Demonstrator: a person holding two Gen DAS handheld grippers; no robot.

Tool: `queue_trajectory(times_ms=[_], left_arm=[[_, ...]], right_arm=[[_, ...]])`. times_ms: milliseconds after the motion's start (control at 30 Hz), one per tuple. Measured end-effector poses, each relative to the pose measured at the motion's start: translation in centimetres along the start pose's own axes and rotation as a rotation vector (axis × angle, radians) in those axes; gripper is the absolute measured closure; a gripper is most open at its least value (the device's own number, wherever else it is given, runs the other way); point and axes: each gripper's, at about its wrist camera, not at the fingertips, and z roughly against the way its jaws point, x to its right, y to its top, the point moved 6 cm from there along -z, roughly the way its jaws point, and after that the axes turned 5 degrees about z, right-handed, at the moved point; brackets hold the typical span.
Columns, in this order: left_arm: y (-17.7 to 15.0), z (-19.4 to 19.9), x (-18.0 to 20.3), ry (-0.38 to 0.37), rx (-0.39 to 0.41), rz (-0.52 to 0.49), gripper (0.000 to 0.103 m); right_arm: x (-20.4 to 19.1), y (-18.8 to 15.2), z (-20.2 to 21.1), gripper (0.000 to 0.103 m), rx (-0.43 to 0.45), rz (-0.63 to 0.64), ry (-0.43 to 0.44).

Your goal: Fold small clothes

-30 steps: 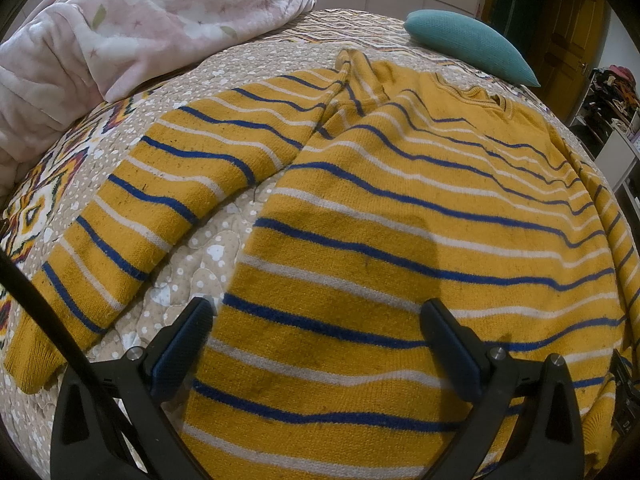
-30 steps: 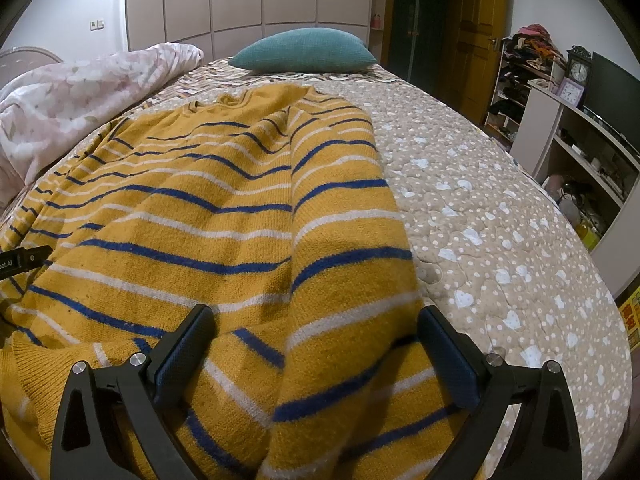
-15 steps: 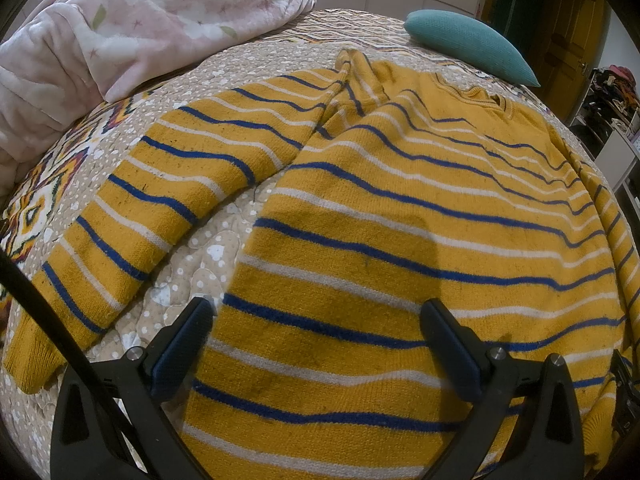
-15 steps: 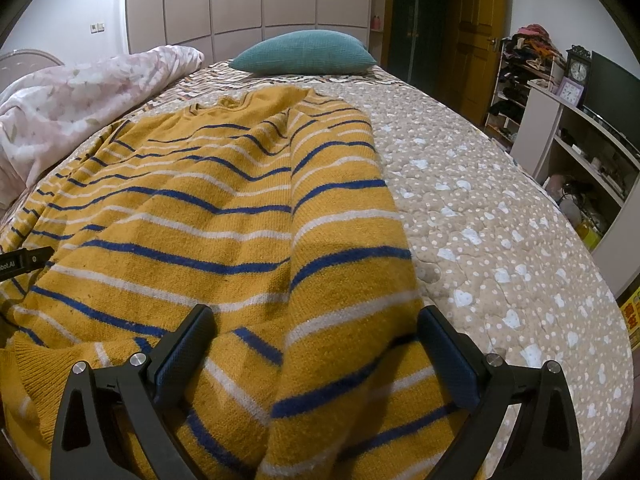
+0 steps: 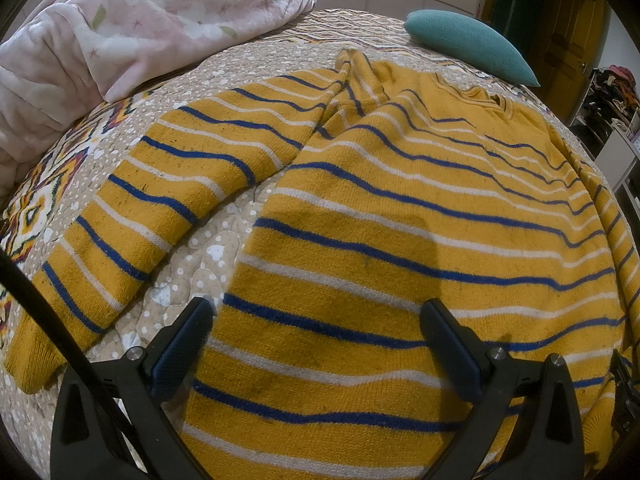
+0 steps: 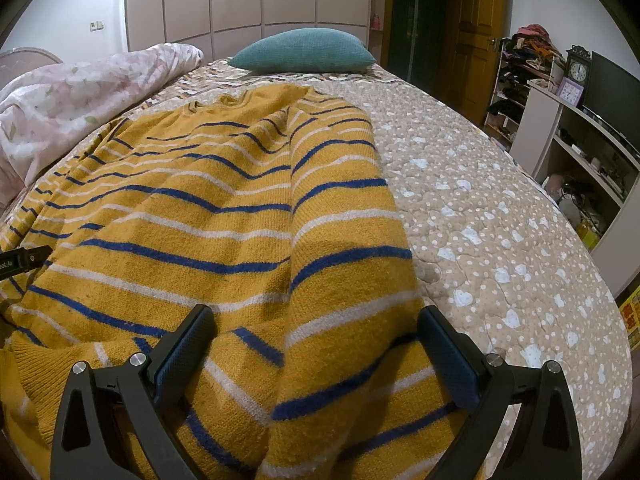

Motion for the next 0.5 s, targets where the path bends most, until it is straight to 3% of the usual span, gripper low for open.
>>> queue_trajectory(times_ms=[500], left_arm=[[0.00,0.00,-0.01,0.000,0.000,0.000,0.000]], right_arm=[[0.10,-0.06,-0.17,0.000,0.011,-0.009,0.021]])
